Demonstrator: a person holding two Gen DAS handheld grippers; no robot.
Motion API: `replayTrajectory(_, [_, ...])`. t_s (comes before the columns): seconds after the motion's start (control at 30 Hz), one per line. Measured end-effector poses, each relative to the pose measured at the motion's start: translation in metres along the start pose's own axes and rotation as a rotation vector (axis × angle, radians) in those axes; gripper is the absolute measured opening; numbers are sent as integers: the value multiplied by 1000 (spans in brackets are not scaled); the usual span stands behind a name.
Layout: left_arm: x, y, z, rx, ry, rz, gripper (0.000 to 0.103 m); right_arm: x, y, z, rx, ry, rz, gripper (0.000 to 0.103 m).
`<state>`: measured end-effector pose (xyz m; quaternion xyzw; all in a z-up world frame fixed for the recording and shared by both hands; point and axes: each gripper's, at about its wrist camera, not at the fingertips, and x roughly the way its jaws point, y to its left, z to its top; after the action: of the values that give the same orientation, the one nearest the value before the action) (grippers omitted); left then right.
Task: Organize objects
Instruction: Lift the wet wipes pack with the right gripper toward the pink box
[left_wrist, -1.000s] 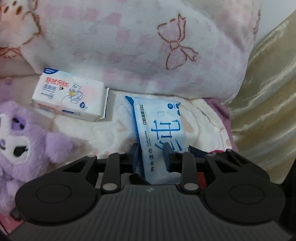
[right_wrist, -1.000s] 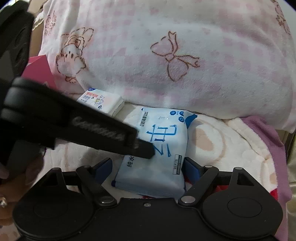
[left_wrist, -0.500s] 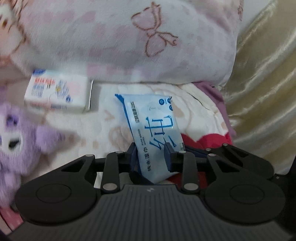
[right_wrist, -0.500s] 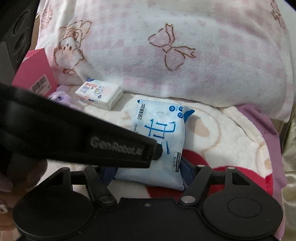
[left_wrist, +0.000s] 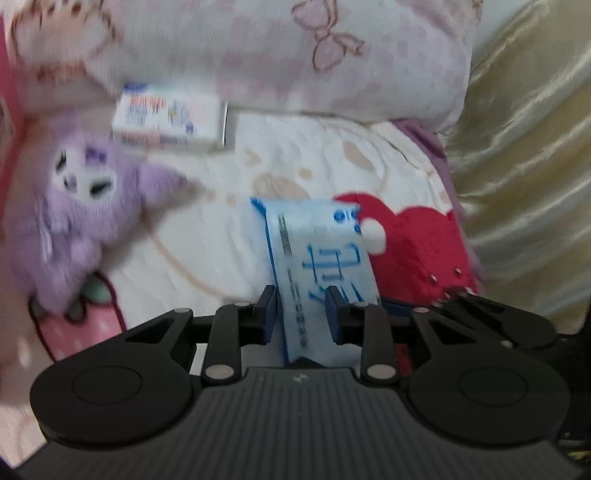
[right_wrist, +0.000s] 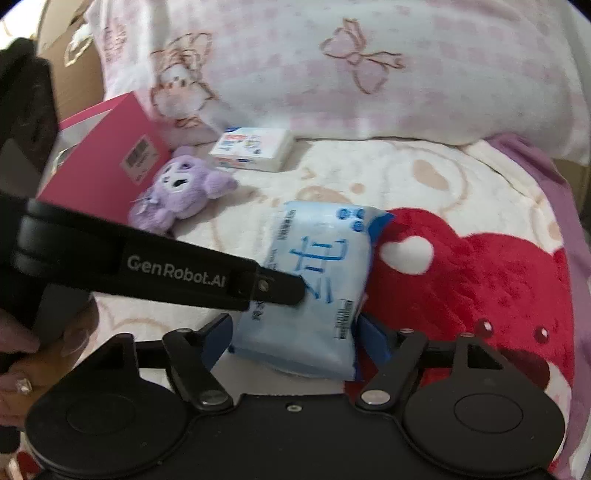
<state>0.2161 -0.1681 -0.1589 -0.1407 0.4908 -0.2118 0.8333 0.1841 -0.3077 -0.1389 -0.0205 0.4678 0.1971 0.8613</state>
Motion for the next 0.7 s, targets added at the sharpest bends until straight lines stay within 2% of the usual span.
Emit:
replayTrajectory(0.1, [6,-1,-1,33,-77,36,28,3,-6,2,57,-8,-2,81])
replayTrajectory(0.17, [7,-3,0,51,-86,36,27,6,-8,3,82,-15,-1,81])
replayTrajectory(0.27, [3,-2,2,43,-65,20,23,10,-3,3,74,-3,-3,73])
replayTrajectory(0.37, [4,5,2,-18,-29,-20,23,11,6,3,52,0,-50,73])
replayTrajectory(0.5, [7,12,-4,-53,-28,-39,23,22,20,5,30,34,-138,73])
replayTrajectory(0.6, [4,8,-6,-43,-25,-38,22,19,19,4,42,24,-144,70])
replayTrajectory(0.7, [-3,5,-9,-26,-31,-43,22,11,32,1,-40,2,-155,67])
